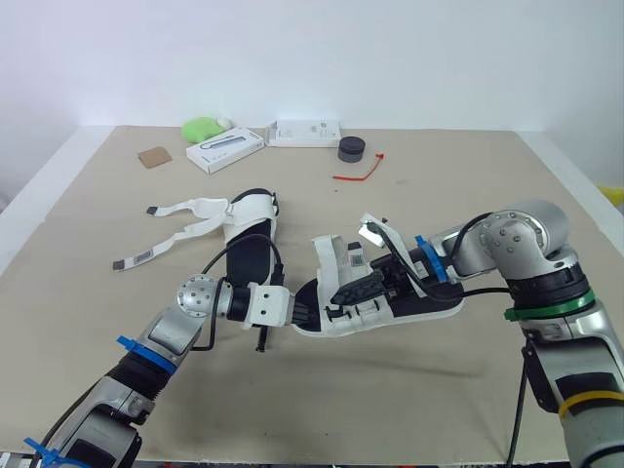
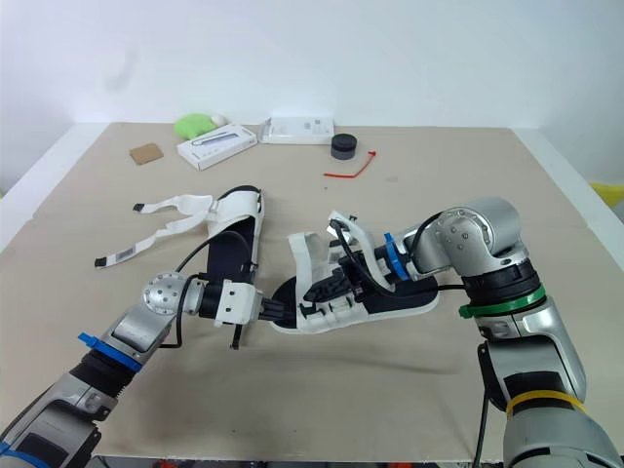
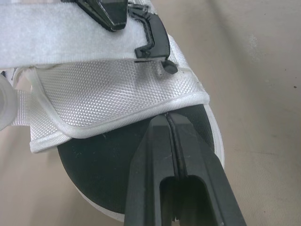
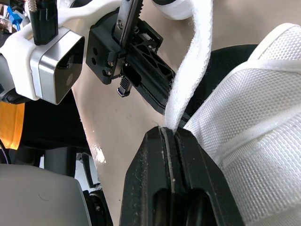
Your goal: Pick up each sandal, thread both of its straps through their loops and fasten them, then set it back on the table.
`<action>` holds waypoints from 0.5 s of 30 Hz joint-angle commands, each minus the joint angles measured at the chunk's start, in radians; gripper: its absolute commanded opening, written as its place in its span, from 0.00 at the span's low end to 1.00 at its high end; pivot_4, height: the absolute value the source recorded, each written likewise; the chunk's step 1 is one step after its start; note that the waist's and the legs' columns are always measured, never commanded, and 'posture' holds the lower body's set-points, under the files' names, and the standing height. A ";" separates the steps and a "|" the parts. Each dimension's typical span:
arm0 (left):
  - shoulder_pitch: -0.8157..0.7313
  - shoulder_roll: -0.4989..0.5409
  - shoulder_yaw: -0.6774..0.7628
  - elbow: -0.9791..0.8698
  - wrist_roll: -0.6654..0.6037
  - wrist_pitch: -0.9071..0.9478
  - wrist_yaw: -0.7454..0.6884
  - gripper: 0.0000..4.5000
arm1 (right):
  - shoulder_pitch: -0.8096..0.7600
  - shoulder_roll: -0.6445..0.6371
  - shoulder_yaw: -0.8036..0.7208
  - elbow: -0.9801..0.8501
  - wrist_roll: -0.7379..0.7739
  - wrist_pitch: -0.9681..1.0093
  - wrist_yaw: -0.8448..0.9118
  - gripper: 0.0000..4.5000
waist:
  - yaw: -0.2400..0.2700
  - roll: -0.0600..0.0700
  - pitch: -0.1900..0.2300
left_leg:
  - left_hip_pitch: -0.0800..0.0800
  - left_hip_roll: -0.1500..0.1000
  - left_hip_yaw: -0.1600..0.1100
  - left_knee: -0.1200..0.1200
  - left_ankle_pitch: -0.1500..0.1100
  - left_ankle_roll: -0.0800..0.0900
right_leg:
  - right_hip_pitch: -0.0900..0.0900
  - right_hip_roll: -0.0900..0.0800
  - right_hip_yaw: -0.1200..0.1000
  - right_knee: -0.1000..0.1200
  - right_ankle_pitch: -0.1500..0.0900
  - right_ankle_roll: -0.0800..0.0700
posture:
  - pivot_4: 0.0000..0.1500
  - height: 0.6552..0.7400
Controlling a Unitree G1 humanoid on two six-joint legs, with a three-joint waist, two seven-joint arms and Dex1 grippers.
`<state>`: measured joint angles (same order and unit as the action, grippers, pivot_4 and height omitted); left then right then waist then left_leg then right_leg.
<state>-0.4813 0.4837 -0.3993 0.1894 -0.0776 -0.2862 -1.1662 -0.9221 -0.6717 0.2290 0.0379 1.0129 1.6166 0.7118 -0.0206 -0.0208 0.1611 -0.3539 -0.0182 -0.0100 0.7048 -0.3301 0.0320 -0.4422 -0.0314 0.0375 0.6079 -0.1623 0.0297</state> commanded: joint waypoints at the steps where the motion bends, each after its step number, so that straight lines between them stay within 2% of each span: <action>1: 0.029 0.012 -0.048 0.062 0.072 0.024 -0.012 0.00 | -0.036 0.002 -0.038 0.003 -0.002 -0.002 -0.005 0.01 | 0.000 0.000 0.000 | 0.000 0.000 0.000 0.000 0.000 0.000 | 0.000 0.000 0.000 0.000 0.000 0.000 | 1.00 1.00; 15: 0.032 0.015 -0.047 0.058 0.070 0.027 -0.013 0.00 | -0.008 -0.027 -0.017 -0.014 0.019 -0.002 0.005 0.01 | 0.000 0.000 0.000 | 0.000 0.000 0.000 0.000 0.000 0.000 | 0.000 -0.001 0.000 0.000 0.000 0.000 | 1.00 1.00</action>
<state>-0.4814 0.4837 -0.4005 0.1890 -0.0777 -0.2866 -1.1664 -0.9275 -0.6884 0.2286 0.0490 1.0139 1.6165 0.7120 -0.0206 -0.0208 0.1611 -0.3540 -0.0185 -0.0101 0.7048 -0.3301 0.0320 -0.4421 -0.0326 0.0374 0.6079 -0.1624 0.0297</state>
